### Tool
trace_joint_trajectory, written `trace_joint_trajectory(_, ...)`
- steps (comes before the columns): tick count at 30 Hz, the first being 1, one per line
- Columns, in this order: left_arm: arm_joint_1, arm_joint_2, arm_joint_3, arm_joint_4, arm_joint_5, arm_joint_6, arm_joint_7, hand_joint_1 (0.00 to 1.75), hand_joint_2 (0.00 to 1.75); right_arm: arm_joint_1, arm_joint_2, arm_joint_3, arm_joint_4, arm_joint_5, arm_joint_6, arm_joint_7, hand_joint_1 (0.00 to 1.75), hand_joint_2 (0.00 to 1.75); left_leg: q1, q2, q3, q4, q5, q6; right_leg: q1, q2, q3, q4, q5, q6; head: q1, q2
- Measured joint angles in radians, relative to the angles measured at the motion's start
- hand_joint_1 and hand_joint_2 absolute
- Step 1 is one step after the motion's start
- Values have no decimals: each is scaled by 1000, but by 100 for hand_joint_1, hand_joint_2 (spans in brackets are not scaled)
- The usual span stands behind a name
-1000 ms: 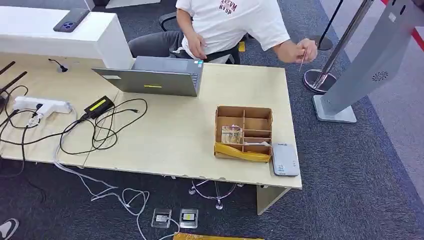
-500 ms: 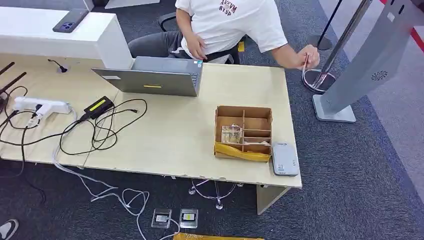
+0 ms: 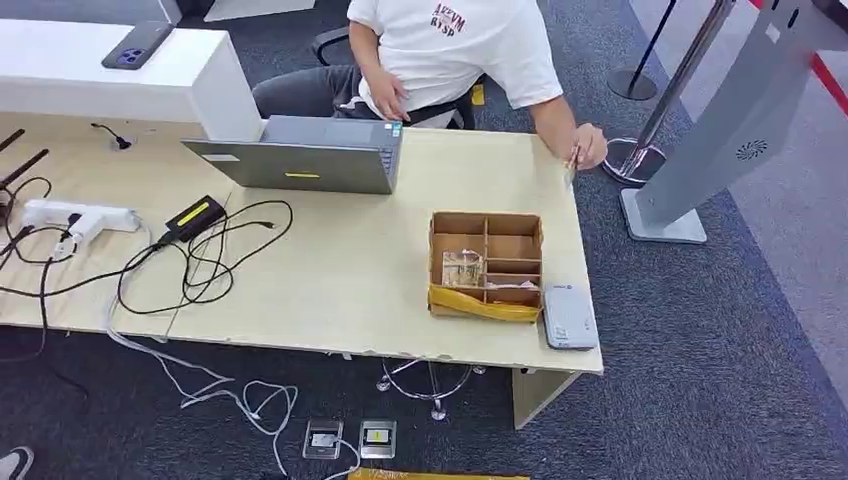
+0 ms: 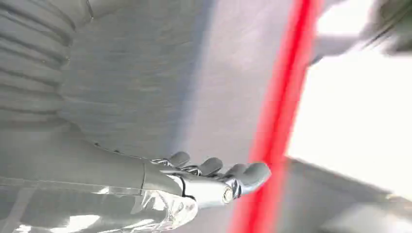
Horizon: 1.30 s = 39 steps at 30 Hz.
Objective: Pass the card to the sensor for recognition and then transmit it.
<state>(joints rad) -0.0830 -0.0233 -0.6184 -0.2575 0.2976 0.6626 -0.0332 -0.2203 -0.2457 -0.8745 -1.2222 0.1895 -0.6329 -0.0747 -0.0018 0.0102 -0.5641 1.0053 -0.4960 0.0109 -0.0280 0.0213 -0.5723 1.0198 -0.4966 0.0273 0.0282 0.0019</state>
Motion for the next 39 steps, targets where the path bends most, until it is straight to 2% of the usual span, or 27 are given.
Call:
trace_joint_trajectory(4, 1, 1, -30, -5, 4, 0, -4, 0, 0, 8, -23, 195, -260, 232, 0, 89, 0, 175, -1, -14, -3, 0, 6, 2, -1, -14, 0, 0, 0, 0, 0, 0)
trace_joint_trajectory(8, 2, 2, -70, -5, 11, 2, -11, 0, 0, 8, -83, 423, -484, 507, 0, 215, 0, 175, -1, -21, -6, 0, 7, 2, -1, -21, -1, 1, -1, 1, 0, 0)
trace_joint_trajectory(12, 2, 2, -101, -6, 19, 3, -14, 0, 0, -4, -135, 589, -589, 658, 5, 293, 0, 175, 0, -26, -8, 0, 7, 2, 0, -25, 0, 0, -2, 1, 0, 0)
trace_joint_trajectory(14, 2, 3, -117, -6, 24, 3, -14, 0, 0, -21, -162, 681, -621, 772, 52, 321, 0, 175, 0, -25, -11, 0, 7, 2, 0, -25, 0, 1, -2, 1, 0, 0)
trace_joint_trajectory(17, -2, 6, -147, -9, 31, 3, -14, 0, 0, -87, -185, 864, -637, 920, 169, 360, 0, 175, 0, -24, -8, 0, 7, 2, 0, -22, -1, 0, -2, 1, 0, 0)
trace_joint_trajectory(20, -4, 7, -176, -16, 38, 2, -11, 0, 0, -135, -187, 1019, -628, 927, 213, 379, 0, 175, 1, -29, -10, 0, 9, 2, 1, -29, -1, 0, -2, 1, -1, 0)
trace_joint_trajectory(25, -4, 18, -220, -23, 42, 0, -7, 0, 0, -254, -195, 1248, -578, 949, 384, 345, 0, 175, 1, -28, -10, 0, 9, 1, 1, -27, -2, 1, -2, 1, 0, 0)
trace_joint_trajectory(28, -4, 29, -250, -28, 42, -2, 2, 0, 0, -333, -195, 1386, -532, 981, 454, 334, 0, 175, 2, -28, -9, 0, 9, 0, 2, -26, -3, 1, -3, 1, 0, 0)
trace_joint_trajectory(32, -4, 43, -277, -33, 50, -3, 11, 0, 0, -396, -193, 1522, -464, 992, 488, 338, 0, 175, 2, -28, -10, 0, 9, 0, 2, -27, -3, 1, -3, 1, 0, 0)
trace_joint_trajectory(39, -3, 57, -311, -41, 69, -4, 14, 0, 0, -477, -190, 1663, -350, 973, 481, 358, 0, 175, 2, -27, -10, 0, 9, 0, 2, -26, -3, 0, -3, 1, 0, 0)
